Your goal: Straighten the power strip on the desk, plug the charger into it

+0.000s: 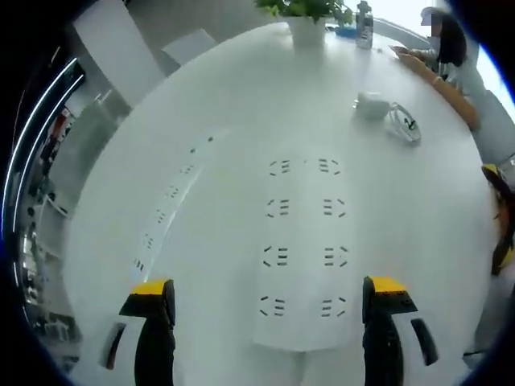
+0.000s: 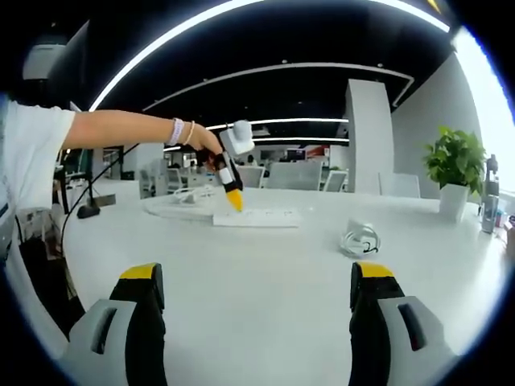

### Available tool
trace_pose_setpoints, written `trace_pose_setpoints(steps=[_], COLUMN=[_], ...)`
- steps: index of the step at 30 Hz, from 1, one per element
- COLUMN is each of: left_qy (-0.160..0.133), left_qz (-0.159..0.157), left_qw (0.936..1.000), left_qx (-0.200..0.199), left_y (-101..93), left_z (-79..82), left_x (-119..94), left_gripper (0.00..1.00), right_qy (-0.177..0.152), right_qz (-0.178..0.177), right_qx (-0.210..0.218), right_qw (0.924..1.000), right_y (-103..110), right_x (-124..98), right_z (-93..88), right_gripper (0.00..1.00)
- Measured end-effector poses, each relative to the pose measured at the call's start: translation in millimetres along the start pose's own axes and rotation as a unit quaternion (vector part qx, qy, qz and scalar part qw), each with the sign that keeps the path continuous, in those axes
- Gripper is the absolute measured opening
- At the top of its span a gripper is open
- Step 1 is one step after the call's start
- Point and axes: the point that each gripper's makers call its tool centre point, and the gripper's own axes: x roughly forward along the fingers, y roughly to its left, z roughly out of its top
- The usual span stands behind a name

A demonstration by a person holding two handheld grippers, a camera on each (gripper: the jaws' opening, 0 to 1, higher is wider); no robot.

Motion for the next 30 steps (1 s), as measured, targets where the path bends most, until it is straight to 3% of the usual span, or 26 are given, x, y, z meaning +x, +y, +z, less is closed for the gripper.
trace_pose_setpoints(steps=[10, 30], left_qy=[0.026, 0.059], left_qz=[-0.019, -0.026], left_qw=[0.9995, 0.9979], left_qx=[0.008, 0.003], left_y=[-11.1, -13.4], left_z=[-4.5, -13.7], left_x=[7, 17], left_gripper=[0.99, 0.99], right_qy=[0.001, -0.005], right_qz=[-0.003, 0.003], right_qx=[0.001, 0.002], right_qw=[1.0, 1.0], right_y=[-3, 3], right_x=[-1, 1], right_z=[-1.8, 0.4], right_gripper=[0.96, 0.96])
